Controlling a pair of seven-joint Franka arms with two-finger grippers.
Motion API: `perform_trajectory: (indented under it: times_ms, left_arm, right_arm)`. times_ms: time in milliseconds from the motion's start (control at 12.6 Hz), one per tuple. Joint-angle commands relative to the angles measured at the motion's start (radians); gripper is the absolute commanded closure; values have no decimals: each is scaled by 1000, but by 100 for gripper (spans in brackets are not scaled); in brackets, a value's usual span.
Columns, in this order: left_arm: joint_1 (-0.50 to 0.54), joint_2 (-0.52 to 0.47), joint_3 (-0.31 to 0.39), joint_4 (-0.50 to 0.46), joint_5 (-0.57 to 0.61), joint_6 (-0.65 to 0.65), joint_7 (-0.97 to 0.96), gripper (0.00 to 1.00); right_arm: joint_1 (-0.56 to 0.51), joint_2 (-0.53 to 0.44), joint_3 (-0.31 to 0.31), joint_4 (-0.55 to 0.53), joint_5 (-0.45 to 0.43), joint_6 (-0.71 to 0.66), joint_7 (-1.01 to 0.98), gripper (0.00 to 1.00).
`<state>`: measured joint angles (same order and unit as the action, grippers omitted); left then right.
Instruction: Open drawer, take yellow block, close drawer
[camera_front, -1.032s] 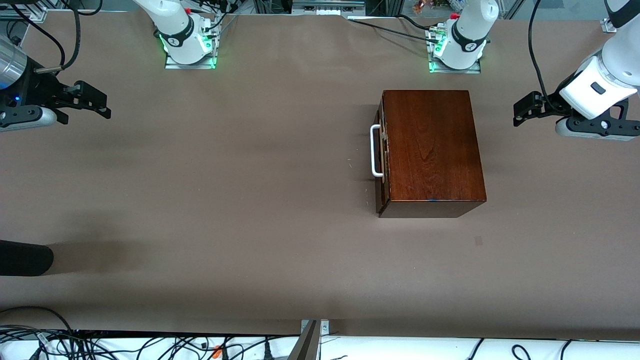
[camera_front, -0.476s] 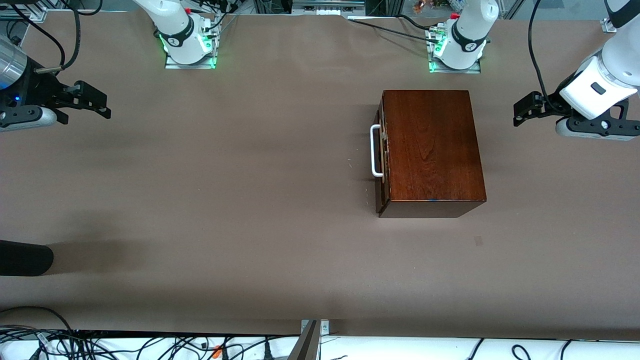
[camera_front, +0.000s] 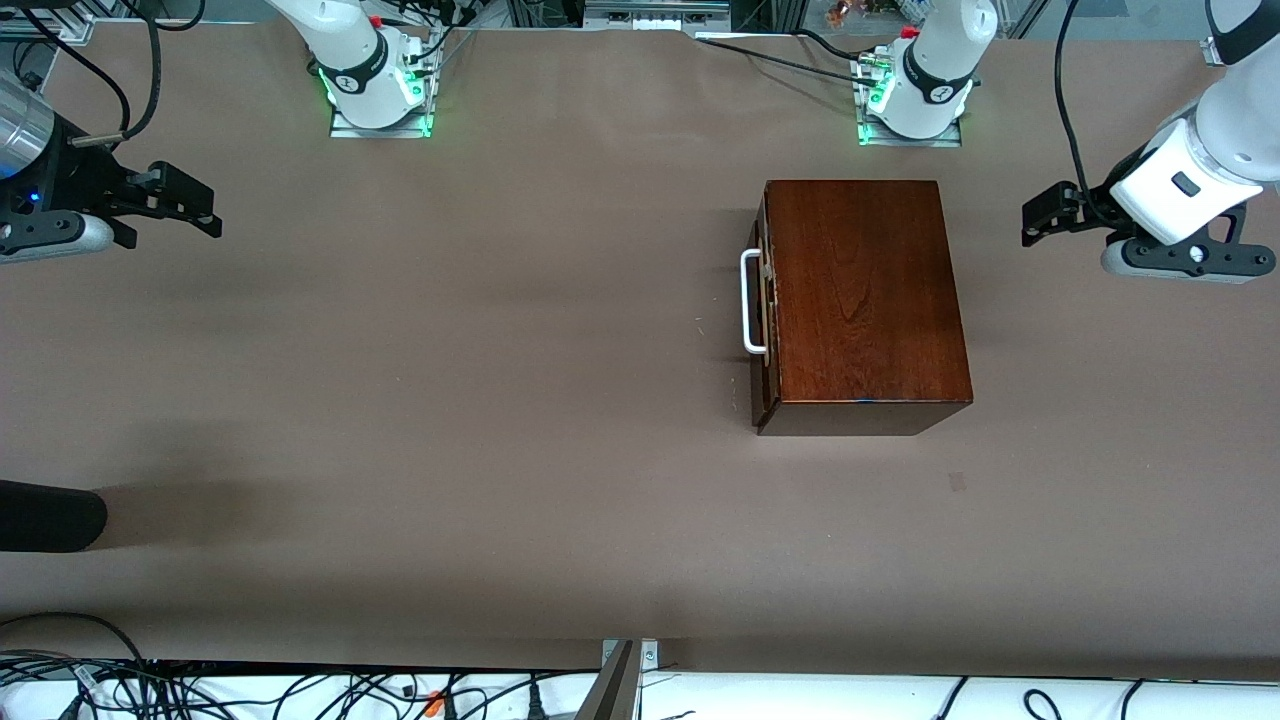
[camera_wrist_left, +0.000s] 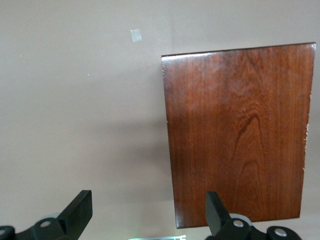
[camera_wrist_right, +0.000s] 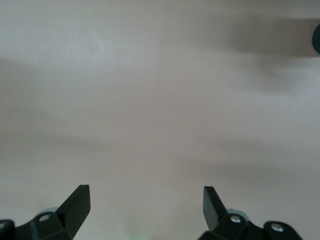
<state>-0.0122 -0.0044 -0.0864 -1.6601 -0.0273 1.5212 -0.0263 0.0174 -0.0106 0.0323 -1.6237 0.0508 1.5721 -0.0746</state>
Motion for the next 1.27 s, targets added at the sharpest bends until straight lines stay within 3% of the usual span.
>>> perform_trajectory:
  times_ms: [0,238,397,794,1032,1190]
  left_arm:
    - [-12,44,-32,65,-56,-33,6,0]
    - [-35,108,-123,83,-48,-15,-42,0]
    - [-77,206,-177,140,-42,23,-194,0]
    - [-259,366,-174,198,-30,131,-423,0]
    - [-421,447,-176,200,149,192,-596,0]
    - [-482,486,-174,198,178,230,-671,0]
  right_arm:
    - [-13,8,12,19,-12,-4,6,0]
    - [-13,8,12,19,-11,-4,6,0]
    - [-13,6,12,19,-12,-4,6,0]
    - [-14,8,11,19,-12,-4,4,0]
    - [-14,8,11,19,-12,-4,4,0]
    - [-14,8,11,19,-12,-4,4,0]
